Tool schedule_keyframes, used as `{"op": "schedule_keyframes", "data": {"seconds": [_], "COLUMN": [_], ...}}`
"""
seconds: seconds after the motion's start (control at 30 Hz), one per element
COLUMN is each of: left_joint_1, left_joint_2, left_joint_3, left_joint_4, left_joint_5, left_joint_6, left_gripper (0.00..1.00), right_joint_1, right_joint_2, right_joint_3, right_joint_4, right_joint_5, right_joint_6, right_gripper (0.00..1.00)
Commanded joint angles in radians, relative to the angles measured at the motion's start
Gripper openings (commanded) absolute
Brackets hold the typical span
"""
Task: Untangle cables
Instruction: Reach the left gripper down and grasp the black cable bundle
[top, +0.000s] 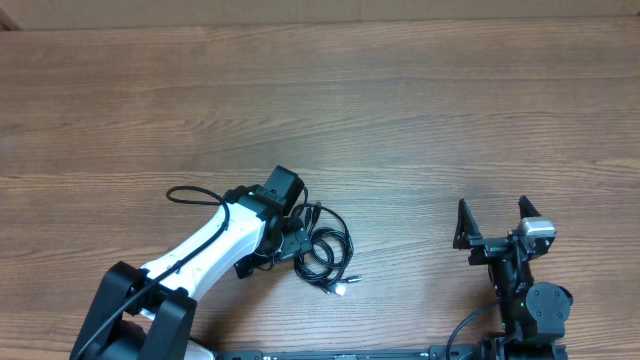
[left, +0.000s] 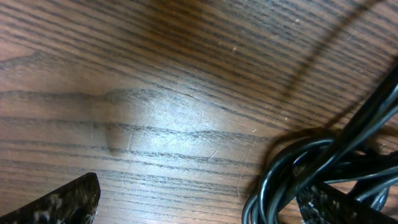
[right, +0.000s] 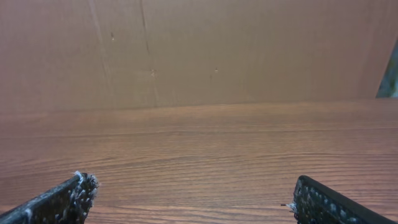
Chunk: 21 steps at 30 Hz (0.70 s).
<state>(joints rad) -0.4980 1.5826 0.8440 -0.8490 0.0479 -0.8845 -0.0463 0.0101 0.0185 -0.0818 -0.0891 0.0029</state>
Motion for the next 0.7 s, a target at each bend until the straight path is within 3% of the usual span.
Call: {"op": "schedule_keyframes", "data": {"seconds": [0.0,0.2,0.37,0.67], "left_joint_1": [-0.014,-0.014,-0.029,-0.111], "left_joint_2": [0.007,0.007,0.007,0.008], "left_joint_3": [-0.009,-0.011,-0.011,-0.011], "left_joint_4": [-0.010,-0.011,-0.013,-0.002], "left_joint_5": [-0.024,0.039,0.074,0.026], "left_joint_6": [-0.037,-0.029,0.048,0.030], "left_gripper": [1.00,1.00,1.00,1.00], "right_joint_1": [-0.007,-0.007,-0.007,-0.007], "right_joint_2": [-0.007,-0.007,-0.007,-0.007], "right_joint_3": [-0.010,-0.010,-0.010,-0.010], "right_joint_4": [0.005,0.005,0.005,0.005], "right_joint_5": [0.001,0.001,0.001,0.001], "right_joint_6": [-0.005,-0.005,-0.005,-0.005], "right_gripper": [1.00,1.00,1.00,1.00]}}
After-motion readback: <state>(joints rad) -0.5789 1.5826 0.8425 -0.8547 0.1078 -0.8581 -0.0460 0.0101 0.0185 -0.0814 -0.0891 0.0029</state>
